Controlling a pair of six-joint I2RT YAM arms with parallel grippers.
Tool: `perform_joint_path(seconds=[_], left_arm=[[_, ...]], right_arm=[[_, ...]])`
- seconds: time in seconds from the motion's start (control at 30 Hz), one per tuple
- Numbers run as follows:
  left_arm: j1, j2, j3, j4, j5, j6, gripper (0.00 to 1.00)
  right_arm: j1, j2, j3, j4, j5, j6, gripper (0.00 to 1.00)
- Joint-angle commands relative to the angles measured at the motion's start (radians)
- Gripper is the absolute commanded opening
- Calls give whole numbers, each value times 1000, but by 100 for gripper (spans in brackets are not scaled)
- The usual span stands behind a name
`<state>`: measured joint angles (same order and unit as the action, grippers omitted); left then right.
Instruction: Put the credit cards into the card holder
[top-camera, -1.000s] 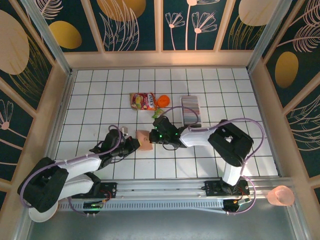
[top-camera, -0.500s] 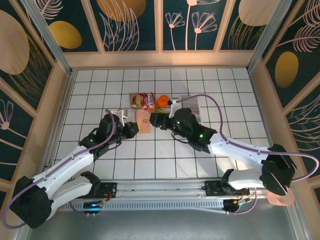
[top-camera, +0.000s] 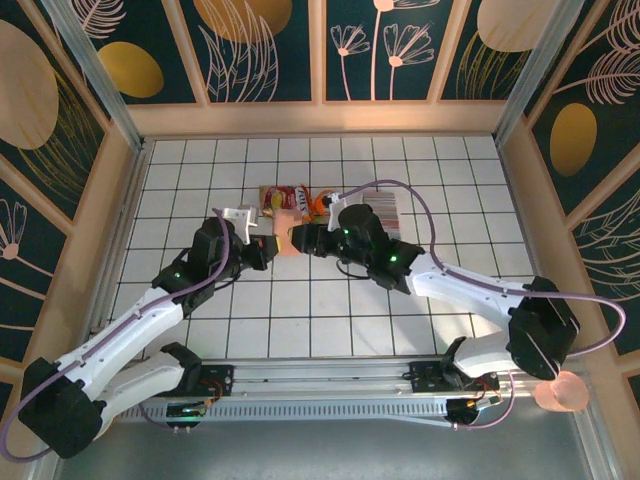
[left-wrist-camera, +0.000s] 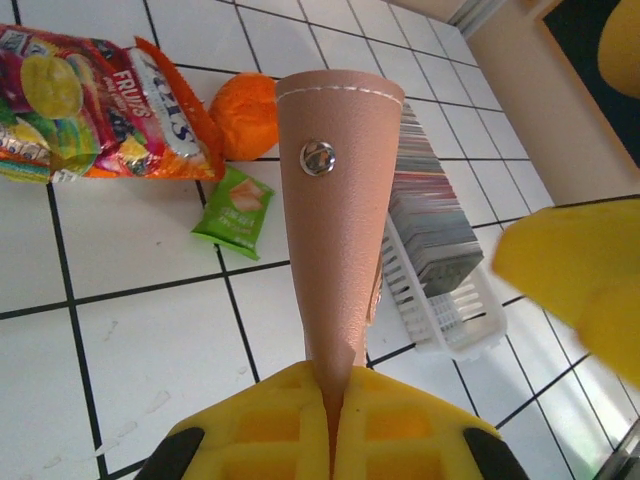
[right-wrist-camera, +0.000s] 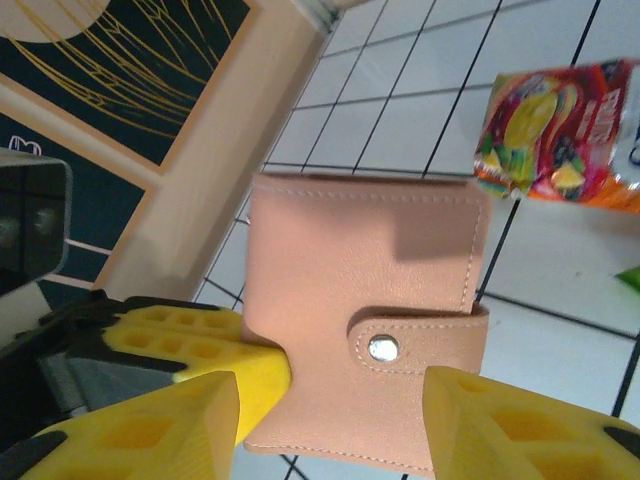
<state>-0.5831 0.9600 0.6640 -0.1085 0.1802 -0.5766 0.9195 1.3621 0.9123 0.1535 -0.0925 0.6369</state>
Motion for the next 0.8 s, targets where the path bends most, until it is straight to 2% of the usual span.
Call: perform_joint_path(seconds=[0.0, 0.33, 0.77], left_arm=[[-2, -26, -3, 40, 34, 24, 0], [-3, -48, -17, 55, 66, 21, 0], [-2, -70, -27, 58, 38, 16, 0]], right_arm=[[11, 45, 43, -4, -16, 55, 52], [15, 115, 106, -58, 29, 71, 56], [26, 154, 112, -143, 123, 66, 54]])
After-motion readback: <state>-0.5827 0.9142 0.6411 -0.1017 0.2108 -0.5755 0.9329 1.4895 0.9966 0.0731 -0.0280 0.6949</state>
